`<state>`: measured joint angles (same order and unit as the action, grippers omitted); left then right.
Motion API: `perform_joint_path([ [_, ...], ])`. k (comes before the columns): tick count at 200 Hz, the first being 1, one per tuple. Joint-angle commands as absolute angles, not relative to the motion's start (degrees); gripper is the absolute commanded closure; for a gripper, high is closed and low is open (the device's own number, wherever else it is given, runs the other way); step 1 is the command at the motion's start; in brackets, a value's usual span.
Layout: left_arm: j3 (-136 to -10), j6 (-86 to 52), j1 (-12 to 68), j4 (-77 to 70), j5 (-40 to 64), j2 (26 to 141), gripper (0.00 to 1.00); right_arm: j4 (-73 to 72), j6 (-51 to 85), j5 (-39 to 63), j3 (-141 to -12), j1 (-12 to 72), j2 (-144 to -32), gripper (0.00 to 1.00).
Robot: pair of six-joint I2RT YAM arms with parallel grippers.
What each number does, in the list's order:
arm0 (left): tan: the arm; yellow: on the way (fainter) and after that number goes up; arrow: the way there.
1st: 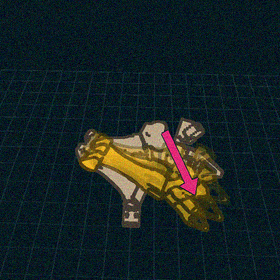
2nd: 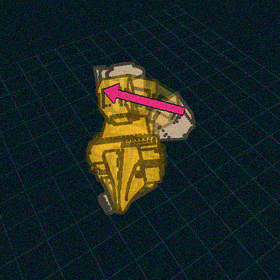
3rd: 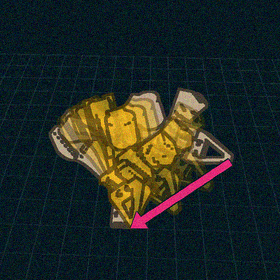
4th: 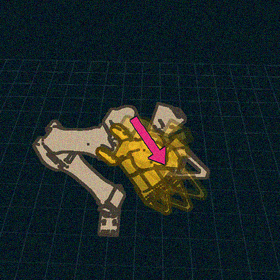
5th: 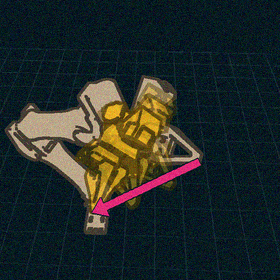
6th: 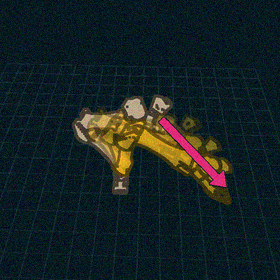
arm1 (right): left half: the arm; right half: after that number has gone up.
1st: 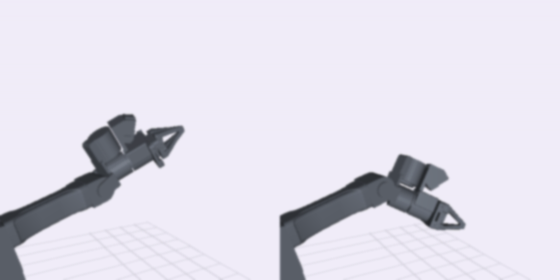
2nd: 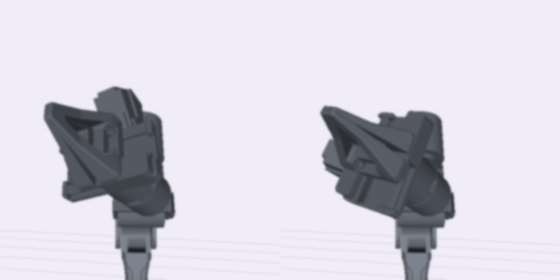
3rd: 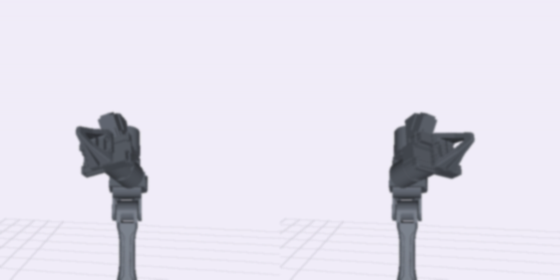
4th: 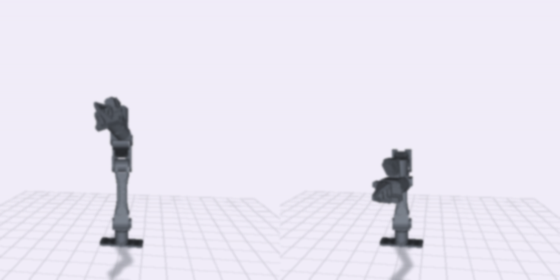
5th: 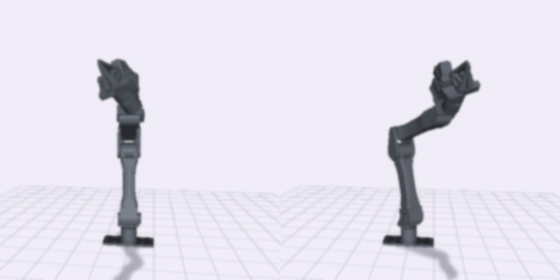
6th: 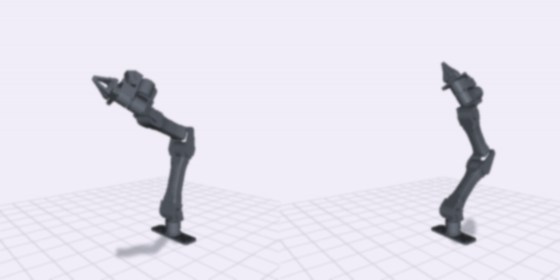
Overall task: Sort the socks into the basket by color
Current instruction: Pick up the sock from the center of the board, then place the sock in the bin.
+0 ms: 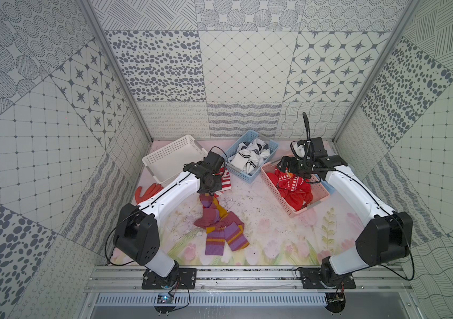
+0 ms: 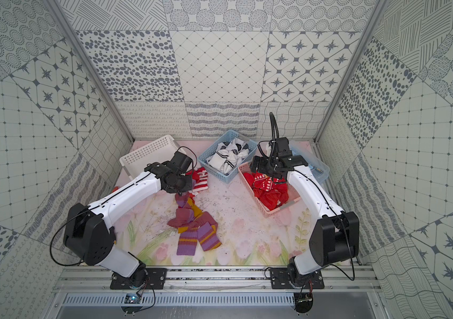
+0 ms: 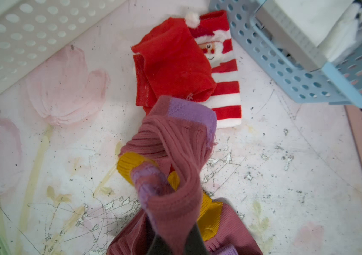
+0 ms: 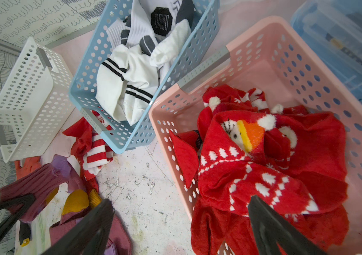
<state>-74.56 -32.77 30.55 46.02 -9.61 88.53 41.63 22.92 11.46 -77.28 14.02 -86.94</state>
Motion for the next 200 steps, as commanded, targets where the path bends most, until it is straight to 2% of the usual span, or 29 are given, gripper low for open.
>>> perform_joint_path([
  [1, -77.75, -31.73, 30.07, 51.1, -10.86, 84.47, 1.0, 40.74, 21.53, 12.81, -79.71, 14.67, -86.48, 0.02],
  [96, -93.31, -27.01, 20.34, 52.72, -10.37, 83.7, 1.0, 39.06, 21.94, 15.2, -80.07, 17.62, -88.32, 0.02],
  [200, -118.21, -17.05, 3.48, 52.12, -6.74, 101.41, 1.0, 37.71, 22.94, 16.92, -82.78, 20.71, -92.34, 0.02],
])
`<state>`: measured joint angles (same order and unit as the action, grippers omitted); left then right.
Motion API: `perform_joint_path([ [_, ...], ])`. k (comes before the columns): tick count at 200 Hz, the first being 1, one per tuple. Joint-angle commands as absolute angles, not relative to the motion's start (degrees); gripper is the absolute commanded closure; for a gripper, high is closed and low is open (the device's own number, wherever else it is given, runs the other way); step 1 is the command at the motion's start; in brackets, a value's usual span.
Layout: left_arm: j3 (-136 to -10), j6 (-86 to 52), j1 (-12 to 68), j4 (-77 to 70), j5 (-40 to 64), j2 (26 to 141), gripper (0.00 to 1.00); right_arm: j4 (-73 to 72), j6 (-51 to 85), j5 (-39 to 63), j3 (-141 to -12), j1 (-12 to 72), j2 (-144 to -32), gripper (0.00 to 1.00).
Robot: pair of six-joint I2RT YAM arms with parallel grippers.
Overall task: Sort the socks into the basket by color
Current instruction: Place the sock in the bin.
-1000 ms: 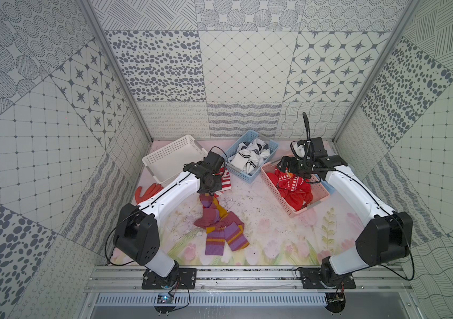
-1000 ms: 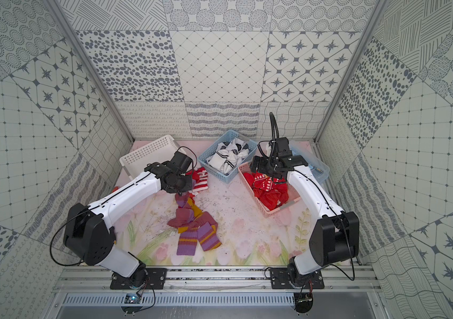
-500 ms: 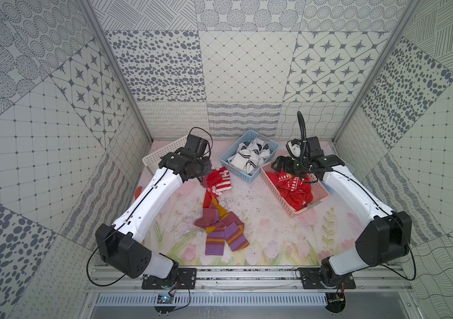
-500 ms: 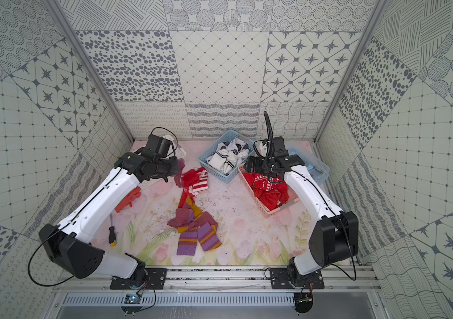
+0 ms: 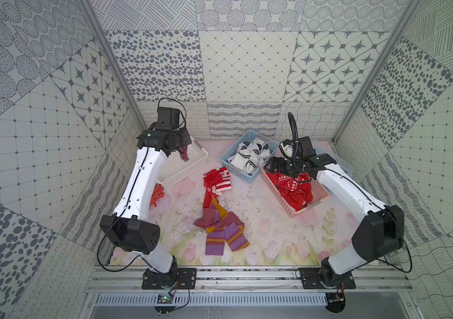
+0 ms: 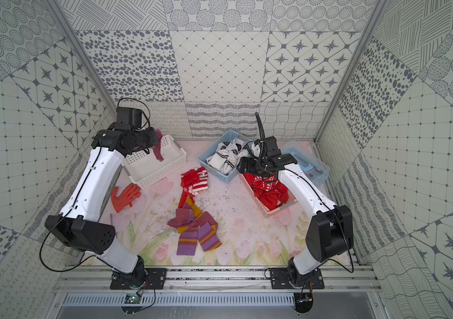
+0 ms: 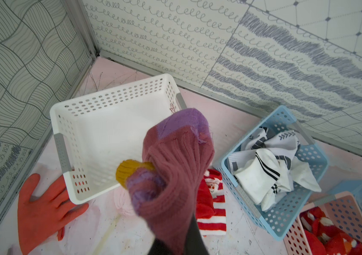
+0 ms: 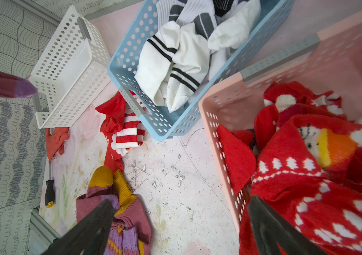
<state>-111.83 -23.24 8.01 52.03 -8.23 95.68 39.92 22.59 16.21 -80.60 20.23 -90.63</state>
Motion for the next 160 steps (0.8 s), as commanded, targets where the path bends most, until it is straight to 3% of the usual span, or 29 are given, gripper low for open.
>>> perform_joint_path([
  [1, -118.43, -16.96, 3.36, 52.12, -6.8, 101.68, 1.0, 37.71, 22.94, 16.94, -82.79, 20.77, -92.4, 0.02],
  [42, -121.66, -14.82, 0.06, 52.48, -7.22, 110.39, 1.0, 37.35, 23.2, 17.24, -84.38, 21.01, -94.97, 0.02],
  [160, -110.67, -18.4, -1.19, 46.47, -2.04, 123.58, 1.0, 39.37, 22.24, 18.07, -90.07, 21.25, -101.25, 0.02],
])
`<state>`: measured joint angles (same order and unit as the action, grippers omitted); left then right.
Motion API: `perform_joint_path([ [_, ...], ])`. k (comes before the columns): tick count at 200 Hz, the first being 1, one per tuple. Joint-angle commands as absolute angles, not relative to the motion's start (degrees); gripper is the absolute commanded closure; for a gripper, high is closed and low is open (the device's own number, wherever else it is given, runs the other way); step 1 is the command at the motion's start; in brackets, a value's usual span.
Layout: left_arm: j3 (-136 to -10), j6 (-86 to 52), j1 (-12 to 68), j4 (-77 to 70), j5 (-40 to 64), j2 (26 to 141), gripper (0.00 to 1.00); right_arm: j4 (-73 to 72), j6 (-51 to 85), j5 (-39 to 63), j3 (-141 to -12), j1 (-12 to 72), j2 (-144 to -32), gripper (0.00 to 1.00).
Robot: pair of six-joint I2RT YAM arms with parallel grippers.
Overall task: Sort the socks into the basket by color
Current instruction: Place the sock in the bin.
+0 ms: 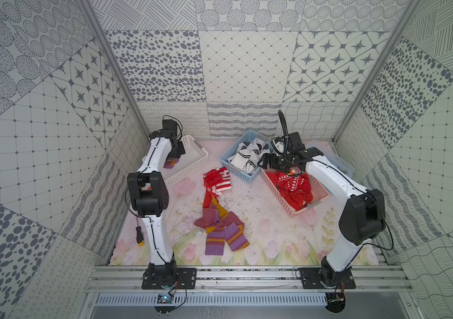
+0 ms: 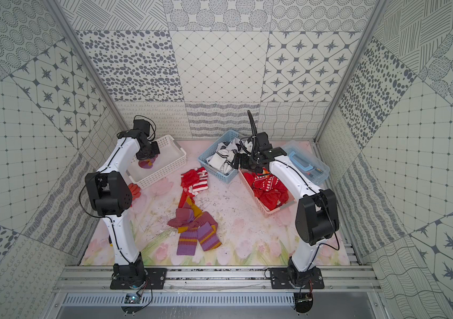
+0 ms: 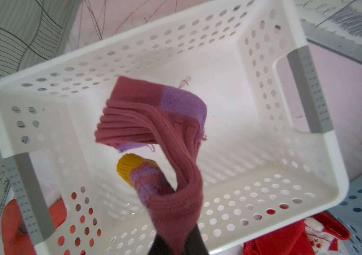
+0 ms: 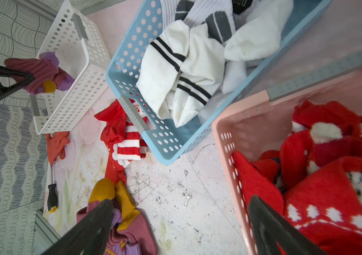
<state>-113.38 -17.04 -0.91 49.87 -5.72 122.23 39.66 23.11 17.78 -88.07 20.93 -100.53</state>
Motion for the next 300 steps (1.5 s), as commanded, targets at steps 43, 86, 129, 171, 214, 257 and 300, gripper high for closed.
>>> perform_joint_path([
  [43, -107.53, -18.98, -0.97, 44.59, -0.56, 122.2, 0.97, 39.29, 22.27, 18.39, -90.09, 21.48, -101.6, 0.02],
  [86, -106.05, -18.46, -0.26, 44.13, 0.17, 119.16, 0.59, 39.28, 22.24, 18.22, -90.61, 22.15, -101.86, 0.02],
  [129, -104.38, -18.28, 0.39, 44.1, 1.2, 113.11, 0.46, 39.37, 22.24, 17.97, -91.06, 22.87, -101.78, 0.02],
  [171, -100.16, -18.34, 4.48, 45.74, 3.08, 105.5, 0.46, 39.96, 21.63, 18.59, -91.88, 24.54, -102.43, 0.02],
  [214, -86.06, -23.1, 12.36, 45.32, 4.96, 94.57, 0.47, 40.97, 21.03, 18.99, -91.93, 26.88, -102.62, 0.02],
  [257, -73.36, -29.38, 22.79, 45.49, 3.32, 85.94, 0.48, 42.02, 20.22, 19.26, -90.17, 29.48, -101.88, 0.02],
  [300, -63.52, -36.91, 30.35, 47.24, 1.41, 80.71, 0.46, 41.8, 20.52, 19.09, -87.55, 31.6, -100.41, 0.02],
])
